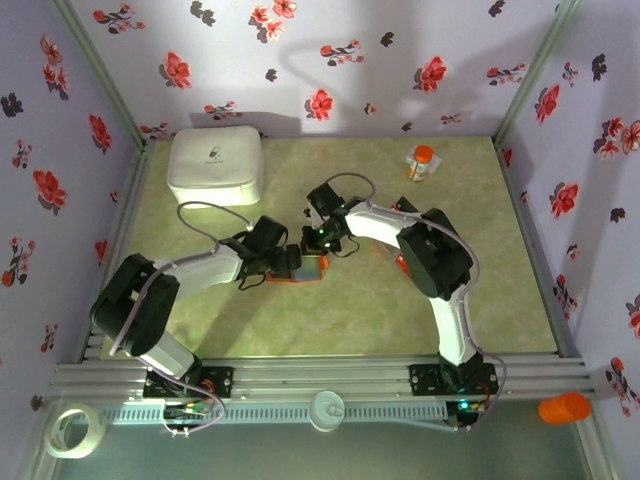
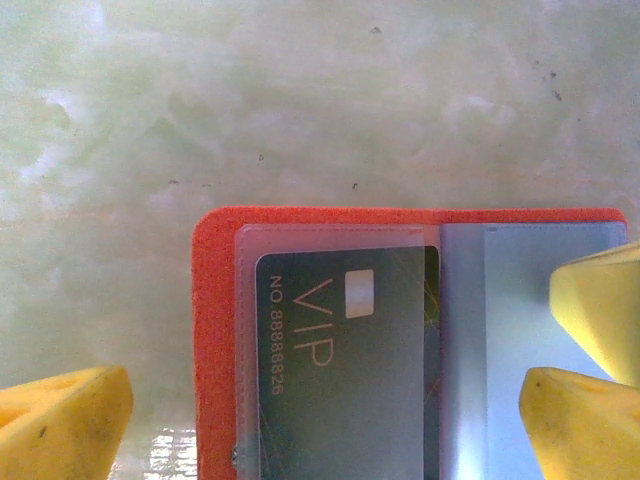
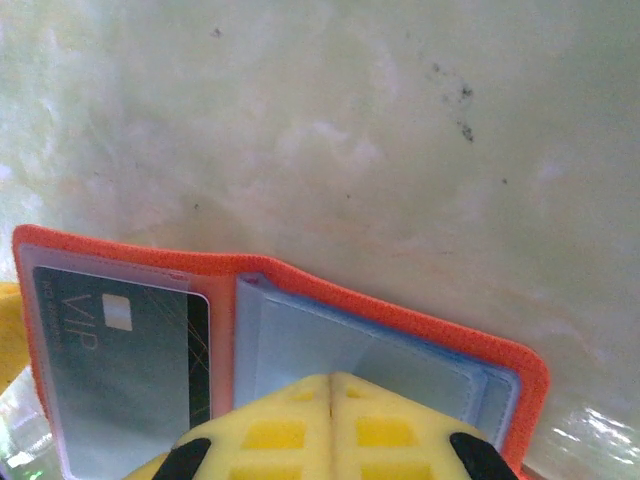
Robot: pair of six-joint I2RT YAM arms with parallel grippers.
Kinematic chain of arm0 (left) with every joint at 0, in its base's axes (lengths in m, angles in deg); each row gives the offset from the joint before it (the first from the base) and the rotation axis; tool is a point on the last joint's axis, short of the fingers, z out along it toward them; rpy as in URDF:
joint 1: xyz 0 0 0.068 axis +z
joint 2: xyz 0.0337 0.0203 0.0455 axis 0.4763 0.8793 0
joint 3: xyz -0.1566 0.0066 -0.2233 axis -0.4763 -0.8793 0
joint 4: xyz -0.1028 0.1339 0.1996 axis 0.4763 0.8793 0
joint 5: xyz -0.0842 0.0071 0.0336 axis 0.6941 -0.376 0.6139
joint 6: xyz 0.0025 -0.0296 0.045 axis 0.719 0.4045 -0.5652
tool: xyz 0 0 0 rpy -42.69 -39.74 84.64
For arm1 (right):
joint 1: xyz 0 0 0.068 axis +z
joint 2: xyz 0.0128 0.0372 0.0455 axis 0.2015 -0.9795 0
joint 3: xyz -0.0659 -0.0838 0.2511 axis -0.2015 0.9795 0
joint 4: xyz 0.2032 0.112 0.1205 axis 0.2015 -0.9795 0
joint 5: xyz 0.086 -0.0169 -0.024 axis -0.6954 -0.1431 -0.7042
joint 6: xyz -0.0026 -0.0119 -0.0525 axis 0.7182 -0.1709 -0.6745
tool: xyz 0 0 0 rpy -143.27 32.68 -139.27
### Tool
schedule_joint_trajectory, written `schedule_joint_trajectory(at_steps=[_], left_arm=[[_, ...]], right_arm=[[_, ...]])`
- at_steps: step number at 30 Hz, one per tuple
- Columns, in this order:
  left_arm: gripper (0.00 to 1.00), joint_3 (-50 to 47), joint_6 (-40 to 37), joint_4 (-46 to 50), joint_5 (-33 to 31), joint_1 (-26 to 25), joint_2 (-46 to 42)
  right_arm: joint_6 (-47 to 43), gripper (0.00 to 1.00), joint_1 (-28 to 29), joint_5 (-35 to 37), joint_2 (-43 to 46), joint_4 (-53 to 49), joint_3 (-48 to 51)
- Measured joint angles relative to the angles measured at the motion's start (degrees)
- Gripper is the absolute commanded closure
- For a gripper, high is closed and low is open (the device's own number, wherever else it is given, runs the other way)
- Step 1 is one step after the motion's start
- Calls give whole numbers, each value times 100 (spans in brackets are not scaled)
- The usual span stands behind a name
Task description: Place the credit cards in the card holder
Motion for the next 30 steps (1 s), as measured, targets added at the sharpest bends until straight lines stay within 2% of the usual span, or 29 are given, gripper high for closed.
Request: schedule_joint_trajectory(at_steps=[12, 30], left_arm=[[0, 0, -44, -42, 2, 0, 44], [0, 0, -85, -46, 7, -15, 63]], right_arm=[[-262, 96, -94, 190, 0, -352, -264], [-208, 97, -52, 44, -238, -52, -219]])
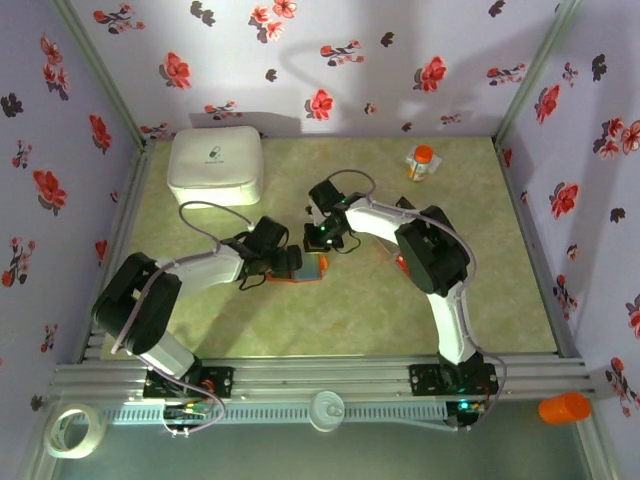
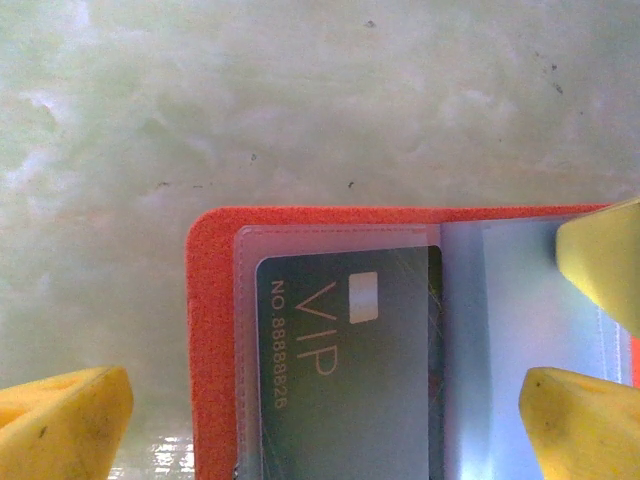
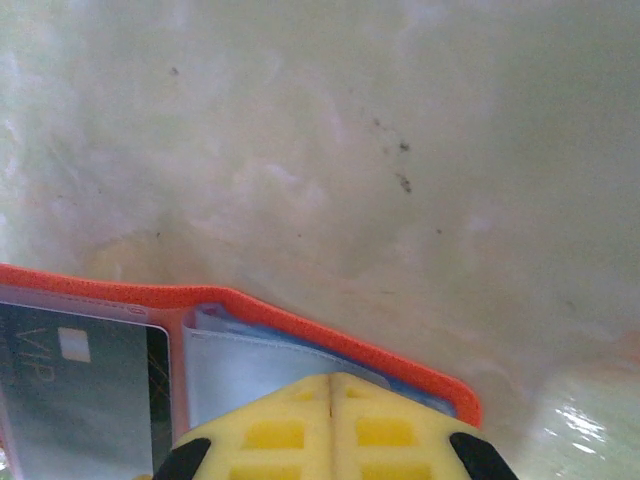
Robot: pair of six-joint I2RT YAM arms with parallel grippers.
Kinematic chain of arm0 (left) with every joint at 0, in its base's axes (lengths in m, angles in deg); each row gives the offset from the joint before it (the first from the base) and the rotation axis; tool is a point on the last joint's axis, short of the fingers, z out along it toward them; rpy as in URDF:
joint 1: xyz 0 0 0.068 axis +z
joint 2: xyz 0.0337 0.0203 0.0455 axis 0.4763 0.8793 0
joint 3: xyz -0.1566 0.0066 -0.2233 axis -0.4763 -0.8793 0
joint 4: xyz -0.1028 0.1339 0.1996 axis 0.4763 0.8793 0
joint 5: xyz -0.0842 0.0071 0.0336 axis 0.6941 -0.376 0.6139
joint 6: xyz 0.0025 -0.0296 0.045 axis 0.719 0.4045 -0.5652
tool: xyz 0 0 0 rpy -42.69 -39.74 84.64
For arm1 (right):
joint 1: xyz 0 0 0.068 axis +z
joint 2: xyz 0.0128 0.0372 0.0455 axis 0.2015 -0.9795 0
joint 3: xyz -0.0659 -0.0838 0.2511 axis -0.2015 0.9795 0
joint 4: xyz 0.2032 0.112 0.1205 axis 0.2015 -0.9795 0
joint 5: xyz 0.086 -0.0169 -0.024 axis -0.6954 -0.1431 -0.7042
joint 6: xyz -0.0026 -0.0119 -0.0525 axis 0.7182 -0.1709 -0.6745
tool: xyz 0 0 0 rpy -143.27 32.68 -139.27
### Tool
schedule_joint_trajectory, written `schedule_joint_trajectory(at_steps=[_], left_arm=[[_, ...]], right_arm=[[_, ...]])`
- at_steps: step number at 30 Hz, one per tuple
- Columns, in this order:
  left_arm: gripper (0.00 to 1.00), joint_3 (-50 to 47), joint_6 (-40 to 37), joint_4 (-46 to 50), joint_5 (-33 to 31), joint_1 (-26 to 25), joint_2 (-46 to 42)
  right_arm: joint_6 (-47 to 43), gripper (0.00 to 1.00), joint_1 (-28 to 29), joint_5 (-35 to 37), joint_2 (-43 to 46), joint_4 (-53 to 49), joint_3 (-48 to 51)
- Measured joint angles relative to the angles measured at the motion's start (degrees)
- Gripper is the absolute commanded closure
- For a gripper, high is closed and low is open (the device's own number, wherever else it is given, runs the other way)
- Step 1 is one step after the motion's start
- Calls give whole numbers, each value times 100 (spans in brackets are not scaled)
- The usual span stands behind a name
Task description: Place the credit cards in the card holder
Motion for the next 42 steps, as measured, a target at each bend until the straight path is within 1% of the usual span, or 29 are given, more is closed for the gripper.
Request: schedule_joint_trajectory(at_steps=[14, 22, 26, 28, 32, 34, 36, 42], left_arm=[[1, 0, -109, -50, -11, -42, 164], [14, -46, -221, -59, -111, -48, 179], [16, -81, -245, -96, -166, -48, 179], [16, -83, -245, -101, -170, -48, 179], [17, -101, -260, -125, -188, -48, 179], [17, -107, -262, -131, -195, -48, 179], [17, -109, -262, -133, -203, -48, 179], [18, -118, -262, -149, -210, -48, 179]], right_arm=[[258, 97, 20, -186, 0, 428, 166], [315, 96, 20, -223, 2, 516, 199], [317, 94, 26, -227, 7, 522, 199], [317, 90, 26, -225, 17, 518, 199], [378, 76, 24, -212, 105, 509, 278], [422, 70, 26, -192, 216, 514, 380], [466, 66, 26, -162, 337, 535, 494], [621, 59, 24, -83, 518, 678, 758]])
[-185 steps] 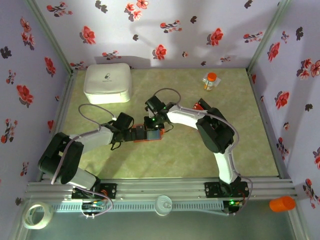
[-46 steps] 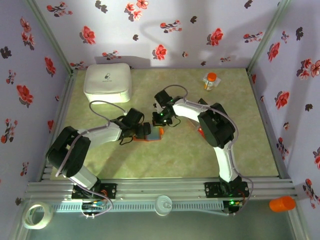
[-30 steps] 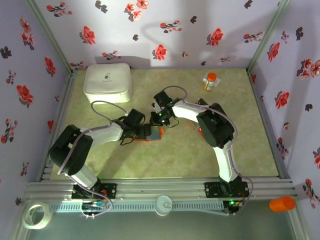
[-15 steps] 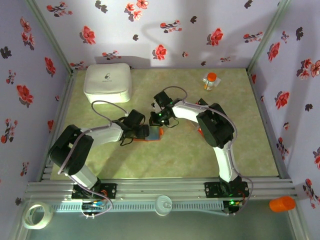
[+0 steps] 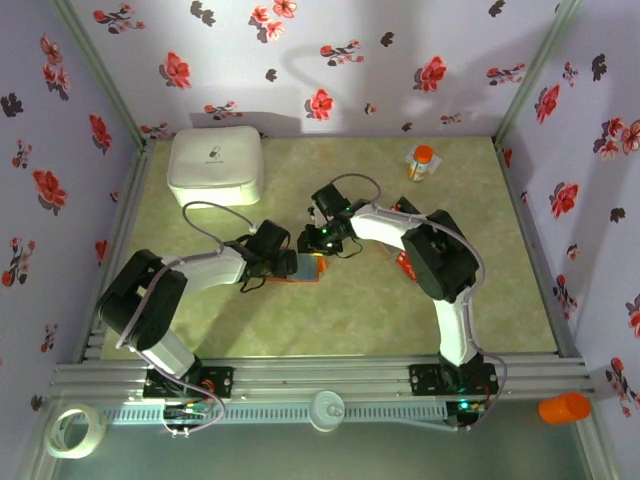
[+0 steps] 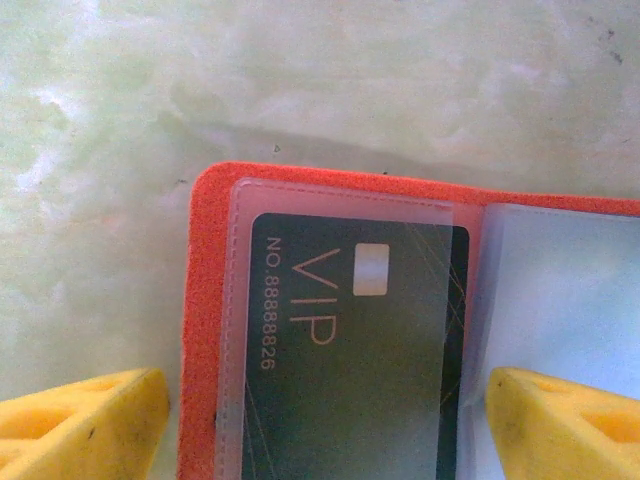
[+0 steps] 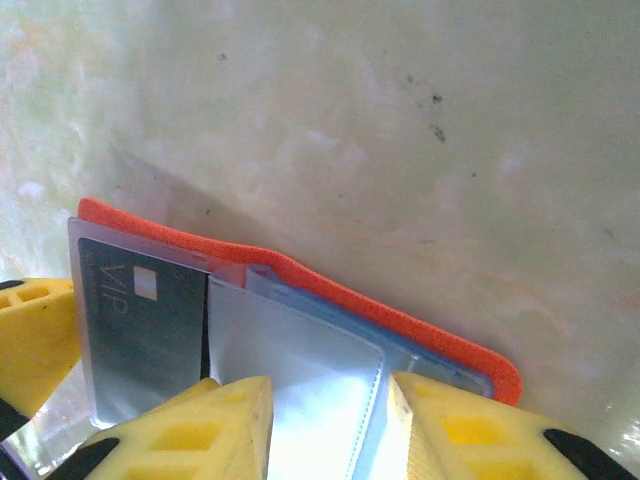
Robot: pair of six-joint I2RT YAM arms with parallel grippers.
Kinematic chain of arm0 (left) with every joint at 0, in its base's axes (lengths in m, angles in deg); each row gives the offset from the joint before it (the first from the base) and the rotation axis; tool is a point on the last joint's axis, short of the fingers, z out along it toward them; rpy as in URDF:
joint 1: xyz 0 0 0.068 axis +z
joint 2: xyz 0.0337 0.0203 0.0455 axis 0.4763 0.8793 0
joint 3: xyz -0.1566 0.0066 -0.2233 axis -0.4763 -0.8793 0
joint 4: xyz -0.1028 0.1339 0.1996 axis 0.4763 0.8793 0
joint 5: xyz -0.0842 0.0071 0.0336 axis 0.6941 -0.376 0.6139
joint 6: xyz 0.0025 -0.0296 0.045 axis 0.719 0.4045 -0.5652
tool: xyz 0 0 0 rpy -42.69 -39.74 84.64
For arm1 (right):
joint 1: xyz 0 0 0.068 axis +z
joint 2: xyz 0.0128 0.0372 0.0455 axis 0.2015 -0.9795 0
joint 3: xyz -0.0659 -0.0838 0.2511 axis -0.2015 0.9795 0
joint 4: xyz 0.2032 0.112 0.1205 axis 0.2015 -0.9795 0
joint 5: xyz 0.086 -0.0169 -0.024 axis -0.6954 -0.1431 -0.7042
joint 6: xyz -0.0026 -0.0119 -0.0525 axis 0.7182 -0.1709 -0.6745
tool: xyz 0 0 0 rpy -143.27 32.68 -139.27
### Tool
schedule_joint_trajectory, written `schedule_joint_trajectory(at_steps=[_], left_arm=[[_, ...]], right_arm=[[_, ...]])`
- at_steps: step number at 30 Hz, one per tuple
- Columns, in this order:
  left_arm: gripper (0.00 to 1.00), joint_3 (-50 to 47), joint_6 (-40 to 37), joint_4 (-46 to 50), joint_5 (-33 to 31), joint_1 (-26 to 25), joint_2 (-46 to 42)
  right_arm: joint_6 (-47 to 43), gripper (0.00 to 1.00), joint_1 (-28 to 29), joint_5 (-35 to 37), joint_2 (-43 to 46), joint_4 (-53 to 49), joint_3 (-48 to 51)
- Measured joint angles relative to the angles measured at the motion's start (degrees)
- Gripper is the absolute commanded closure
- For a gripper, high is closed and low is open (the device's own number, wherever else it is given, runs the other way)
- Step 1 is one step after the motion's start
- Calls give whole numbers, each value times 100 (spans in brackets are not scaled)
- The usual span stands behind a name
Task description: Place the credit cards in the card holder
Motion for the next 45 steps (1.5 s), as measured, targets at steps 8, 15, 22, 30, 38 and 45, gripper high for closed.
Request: schedule_joint_trajectory(at_steps=[8, 15, 22, 30, 38, 45], left_arm=[[19, -11, 0, -13, -4, 0, 0], [19, -28, 0, -42, -35, -4, -2], [19, -33, 0, -55, -42, -4, -2], [12, -33, -22, -57, -2, -11, -35], [0, -33, -90, 125, 219, 50, -560], [0, -192, -131, 437, 549, 420, -1563]], right_arm=[[166, 57, 0, -20, 22, 275, 146], [341, 59, -4, -197, 15, 431, 146], [439, 67, -4, -339, 9, 529, 146], [608, 66, -15, -557, 9, 686, 146], [839, 60, -9, -662, 13, 935, 168], [1082, 55, 155, -597, 146, 1259, 149]])
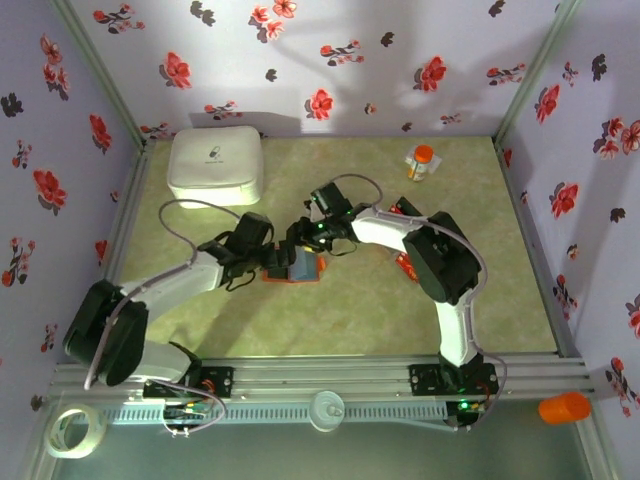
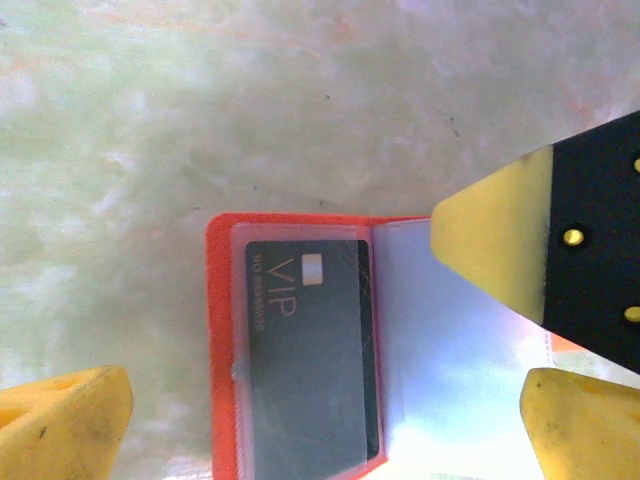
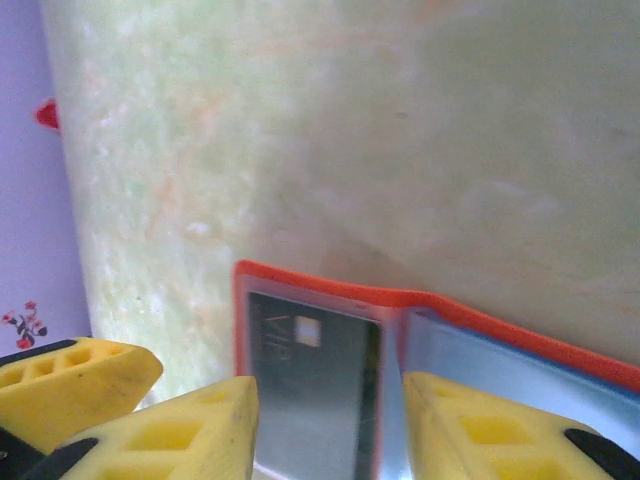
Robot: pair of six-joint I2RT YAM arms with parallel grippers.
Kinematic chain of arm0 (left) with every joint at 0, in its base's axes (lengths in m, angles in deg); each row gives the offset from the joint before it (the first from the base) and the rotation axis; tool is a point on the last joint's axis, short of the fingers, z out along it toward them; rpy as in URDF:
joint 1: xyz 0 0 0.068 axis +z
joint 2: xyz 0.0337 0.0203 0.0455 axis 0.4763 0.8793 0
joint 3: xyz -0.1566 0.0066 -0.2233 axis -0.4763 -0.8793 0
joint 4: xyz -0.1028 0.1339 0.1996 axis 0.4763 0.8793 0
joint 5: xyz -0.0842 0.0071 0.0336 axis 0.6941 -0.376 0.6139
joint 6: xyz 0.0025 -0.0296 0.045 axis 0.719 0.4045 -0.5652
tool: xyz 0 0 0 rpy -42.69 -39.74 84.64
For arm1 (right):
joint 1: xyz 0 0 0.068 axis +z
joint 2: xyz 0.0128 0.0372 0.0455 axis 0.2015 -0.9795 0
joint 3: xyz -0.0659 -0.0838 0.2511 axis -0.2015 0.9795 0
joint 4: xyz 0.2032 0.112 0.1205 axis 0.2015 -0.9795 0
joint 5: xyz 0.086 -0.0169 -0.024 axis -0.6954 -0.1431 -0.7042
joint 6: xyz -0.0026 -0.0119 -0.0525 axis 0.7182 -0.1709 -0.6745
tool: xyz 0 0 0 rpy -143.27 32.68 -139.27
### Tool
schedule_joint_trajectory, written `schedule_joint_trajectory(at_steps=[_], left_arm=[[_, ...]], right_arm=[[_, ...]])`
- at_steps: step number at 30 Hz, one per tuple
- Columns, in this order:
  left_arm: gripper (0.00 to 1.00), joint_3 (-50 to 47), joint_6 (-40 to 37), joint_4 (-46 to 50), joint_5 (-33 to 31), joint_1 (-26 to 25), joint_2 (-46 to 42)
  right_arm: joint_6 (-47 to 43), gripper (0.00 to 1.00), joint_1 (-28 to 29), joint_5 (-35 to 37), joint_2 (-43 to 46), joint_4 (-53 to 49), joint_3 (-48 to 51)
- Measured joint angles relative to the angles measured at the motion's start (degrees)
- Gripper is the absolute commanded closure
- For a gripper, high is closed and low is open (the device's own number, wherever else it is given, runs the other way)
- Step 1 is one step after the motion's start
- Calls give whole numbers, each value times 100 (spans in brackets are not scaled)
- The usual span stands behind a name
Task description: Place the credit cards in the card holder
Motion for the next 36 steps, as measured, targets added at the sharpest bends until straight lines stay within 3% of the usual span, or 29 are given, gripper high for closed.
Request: schedule_joint_trajectory(at_steps=[14, 23, 36], left_arm=[[0, -520, -63, 229, 470, 876, -1029], [0, -673, 68, 50, 315, 1161, -1029], [0, -903, 118, -245, 302, 1165, -907]], right_arm=[[319, 52, 479, 258, -343, 201, -728], [398, 52, 570, 144, -839, 83, -835], [398, 53, 518, 55, -874, 33, -769]])
